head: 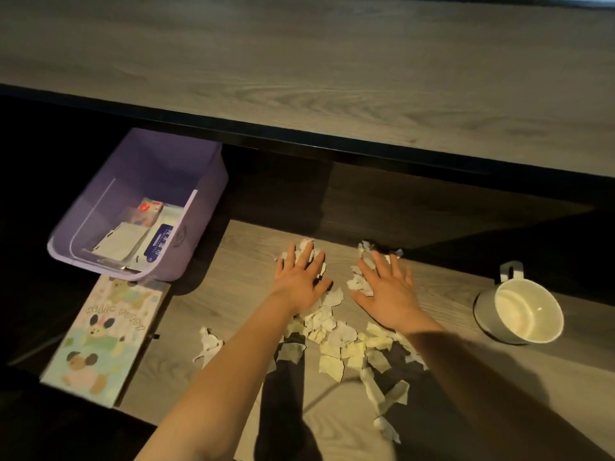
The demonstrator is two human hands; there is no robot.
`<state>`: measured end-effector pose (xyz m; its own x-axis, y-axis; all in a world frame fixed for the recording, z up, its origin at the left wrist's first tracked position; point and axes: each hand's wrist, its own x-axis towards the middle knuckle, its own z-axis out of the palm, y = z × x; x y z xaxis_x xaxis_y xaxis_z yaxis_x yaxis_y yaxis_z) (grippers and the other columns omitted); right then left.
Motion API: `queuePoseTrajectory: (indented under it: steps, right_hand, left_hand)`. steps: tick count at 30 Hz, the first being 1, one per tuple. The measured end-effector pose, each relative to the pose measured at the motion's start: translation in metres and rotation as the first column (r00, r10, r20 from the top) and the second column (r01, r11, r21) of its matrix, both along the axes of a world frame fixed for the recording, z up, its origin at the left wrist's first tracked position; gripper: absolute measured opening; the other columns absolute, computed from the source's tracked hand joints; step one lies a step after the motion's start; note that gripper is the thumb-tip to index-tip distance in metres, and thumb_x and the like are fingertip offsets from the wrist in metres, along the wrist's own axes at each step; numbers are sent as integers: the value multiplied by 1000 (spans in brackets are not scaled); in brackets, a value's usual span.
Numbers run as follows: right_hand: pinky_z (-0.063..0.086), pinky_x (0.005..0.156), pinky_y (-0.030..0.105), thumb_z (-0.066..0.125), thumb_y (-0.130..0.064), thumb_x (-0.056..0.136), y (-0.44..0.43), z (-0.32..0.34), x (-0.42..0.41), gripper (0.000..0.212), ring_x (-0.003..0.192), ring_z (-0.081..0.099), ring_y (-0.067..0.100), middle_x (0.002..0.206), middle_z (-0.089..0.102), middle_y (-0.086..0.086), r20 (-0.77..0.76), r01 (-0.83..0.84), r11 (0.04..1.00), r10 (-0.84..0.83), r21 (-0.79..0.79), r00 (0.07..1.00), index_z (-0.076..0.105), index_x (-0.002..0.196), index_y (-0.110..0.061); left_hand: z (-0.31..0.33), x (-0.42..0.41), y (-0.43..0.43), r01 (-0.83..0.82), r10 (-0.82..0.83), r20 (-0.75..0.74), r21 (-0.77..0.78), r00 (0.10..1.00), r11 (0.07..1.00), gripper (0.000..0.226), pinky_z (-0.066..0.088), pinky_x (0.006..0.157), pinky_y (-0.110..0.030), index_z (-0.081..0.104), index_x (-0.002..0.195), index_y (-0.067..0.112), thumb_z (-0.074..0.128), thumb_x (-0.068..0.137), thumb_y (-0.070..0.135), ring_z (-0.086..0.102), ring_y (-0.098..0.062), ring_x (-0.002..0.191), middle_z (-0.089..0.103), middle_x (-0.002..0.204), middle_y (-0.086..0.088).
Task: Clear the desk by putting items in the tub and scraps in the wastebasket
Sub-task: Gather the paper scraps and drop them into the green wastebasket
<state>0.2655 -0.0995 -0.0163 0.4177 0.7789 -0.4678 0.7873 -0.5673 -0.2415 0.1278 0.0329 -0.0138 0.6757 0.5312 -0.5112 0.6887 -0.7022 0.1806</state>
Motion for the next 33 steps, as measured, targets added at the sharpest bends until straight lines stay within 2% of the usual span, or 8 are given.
queuePoseTrajectory:
  steps: [5, 11, 13, 16, 22, 27, 30, 33]
  right_hand:
    - [-11, 114, 49, 29, -61, 92, -16, -3, -22, 64, 145, -17, 22, 159, -10, -10, -39, -109, 992, 111, 67, 993, 11, 149, -37]
    - [9, 115, 40, 39, -53, 89, -26, 5, -33, 51, 137, 29, 17, 142, 47, -9, 9, -100, 931, 103, 350, 995, 45, 136, -32]
    - [17, 113, 39, 39, -51, 87, -26, 8, -30, 52, 131, 36, 18, 136, 52, -6, 20, -34, 895, 28, 445, 999, 51, 132, -27]
    - [10, 116, 40, 49, -43, 91, -34, 2, -24, 53, 141, 24, 20, 149, 36, -2, 16, 48, 905, -60, 423, 998, 39, 141, -28]
    - [-2, 117, 47, 32, -54, 94, -90, -6, -41, 62, 147, 0, 23, 160, 3, 0, 67, 190, 938, -218, 289, 974, 16, 149, -29]
    - [-7, 115, 47, 30, -58, 92, -126, -9, -72, 73, 146, -11, 28, 159, -12, 8, 41, 323, 920, -339, 223, 940, -2, 150, -28]
    - [-9, 115, 46, 22, -64, 91, -135, -15, -92, 77, 145, -15, 29, 156, -18, 11, 10, 301, 934, -308, 194, 951, -8, 150, -24]
    - [-12, 114, 44, 24, -59, 94, -128, -17, -107, 76, 144, -19, 29, 153, -24, 10, -6, 220, 956, -223, 195, 975, -9, 150, -20]
  left_hand:
    - [-5, -27, -15, -3, 4, 18, -11, 1000, 1000, 61, -6, 116, -48, -1, 149, 31, 16, 96, 56, -22, -27, 143, -17, 157, 5]
    - [4, -52, -27, -60, 64, 102, -41, 993, 997, 57, -8, 116, -47, 5, 150, 30, 21, 98, 48, -21, -25, 143, -9, 159, 6]
    - [7, -61, -32, -71, 67, 150, 22, 986, 997, 54, -11, 115, -44, 5, 150, 29, 21, 100, 42, -20, -24, 143, -8, 159, 4]
    - [12, -70, -46, -88, 64, 221, 100, 973, 991, 53, -12, 115, -42, 4, 149, 28, 22, 101, 37, -21, -23, 143, -9, 159, 3]
    - [6, -86, -96, -92, 71, 202, 96, 977, 991, 54, -11, 115, -45, 3, 149, 31, 23, 100, 41, -25, -21, 141, -13, 158, 3]
    - [-8, -103, -118, -112, 106, 73, 88, 992, 990, 78, -6, 116, -50, 6, 149, 30, -8, 79, 60, -16, -26, 145, -9, 159, 1]
    - [-6, -114, -130, -129, 124, 57, 97, 991, 987, 85, -7, 115, -51, 5, 150, 30, -13, 72, 60, -16, -24, 145, -9, 159, 1]
    - [-2, -122, -138, -159, 154, 53, 103, 987, 982, 72, -8, 115, -51, 5, 150, 29, -1, 85, 59, -17, -23, 145, -9, 159, 3]
